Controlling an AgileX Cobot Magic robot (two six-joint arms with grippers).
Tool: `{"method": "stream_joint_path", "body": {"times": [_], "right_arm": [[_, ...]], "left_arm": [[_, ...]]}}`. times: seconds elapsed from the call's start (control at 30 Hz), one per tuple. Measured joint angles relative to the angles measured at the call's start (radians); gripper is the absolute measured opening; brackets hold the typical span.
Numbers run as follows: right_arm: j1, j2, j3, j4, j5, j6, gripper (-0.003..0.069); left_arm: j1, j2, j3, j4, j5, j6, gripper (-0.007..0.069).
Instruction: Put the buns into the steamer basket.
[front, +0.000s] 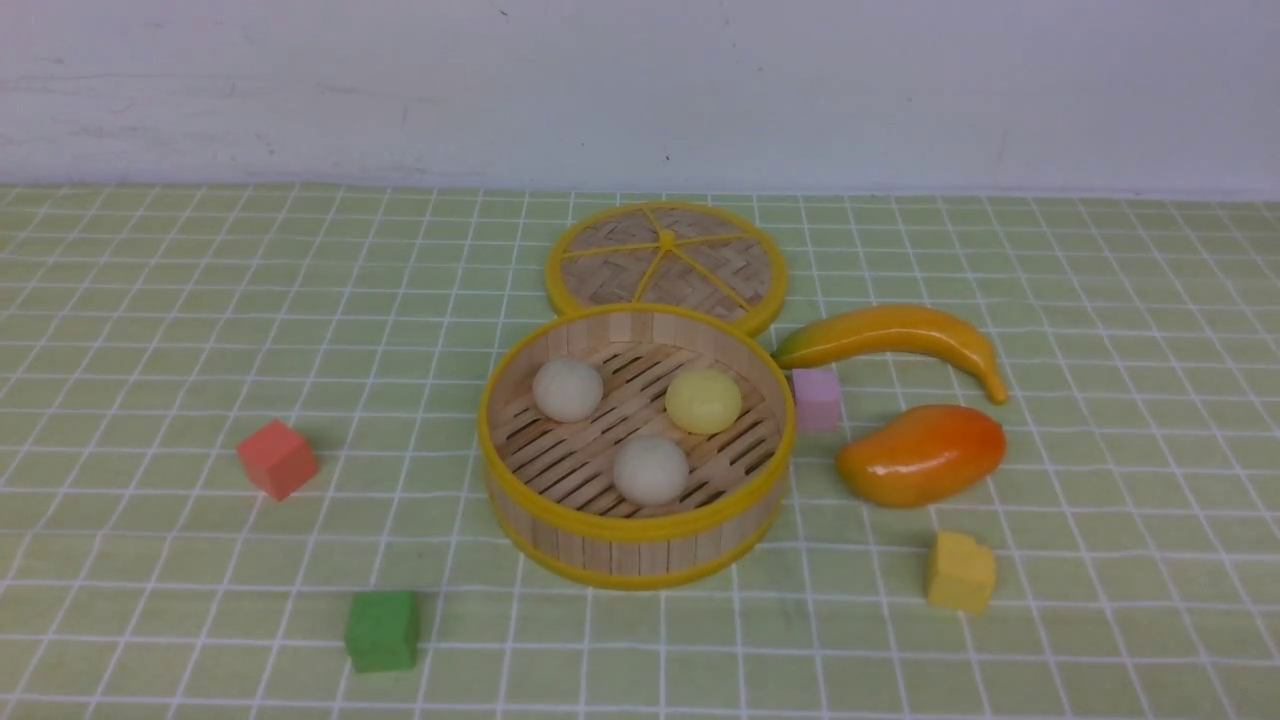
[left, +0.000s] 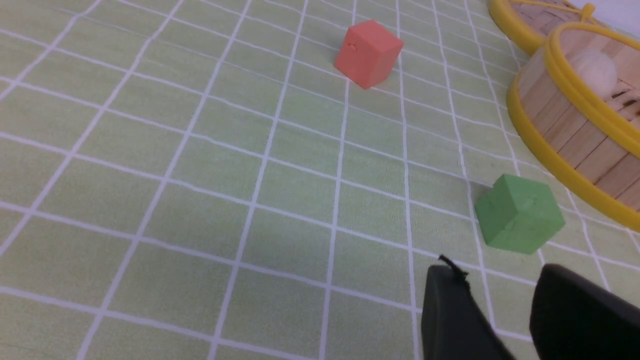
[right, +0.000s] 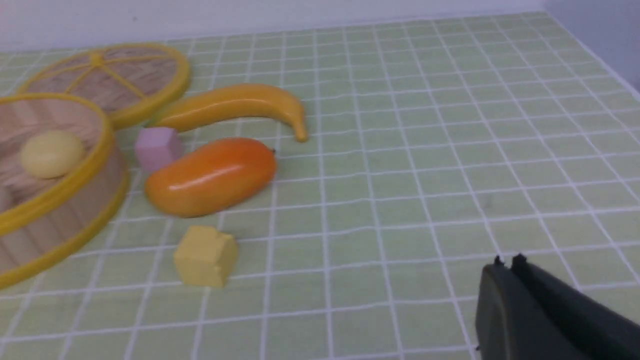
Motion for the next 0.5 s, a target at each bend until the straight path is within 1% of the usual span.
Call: {"method": "stream_joint_path", "body": {"times": [0.07, 0.17, 0.27, 0.4, 0.5], "right_arm": [[-0.03, -0.043, 0.108, 0.005, -0.063, 0.0, -0.0002], [-0.044, -0.053, 0.205, 0.031, -0.114, 0.0, 0.0], [-0.044, -0.053, 0.217, 0.055, -0.13, -0.016, 0.0001], [-0.044, -0.053, 0.219, 0.103, -0.136, -0.15, 0.0003], [-0.044, -0.053, 0.219, 0.148, -0.136, -0.211, 0.0007]], "left_arm": [[0.0, 0.0, 0.0, 0.0, 0.0, 0.0, 0.0237], [0.0, 0.0, 0.0, 0.0, 0.0, 0.0, 0.0237], [0.001, 0.0, 0.0, 0.0, 0.0, 0.0, 0.0237], [0.001, 0.0, 0.0, 0.0, 0.0, 0.0, 0.0237], [0.001, 0.0, 0.0, 0.0, 0.0, 0.0, 0.0237]]}}
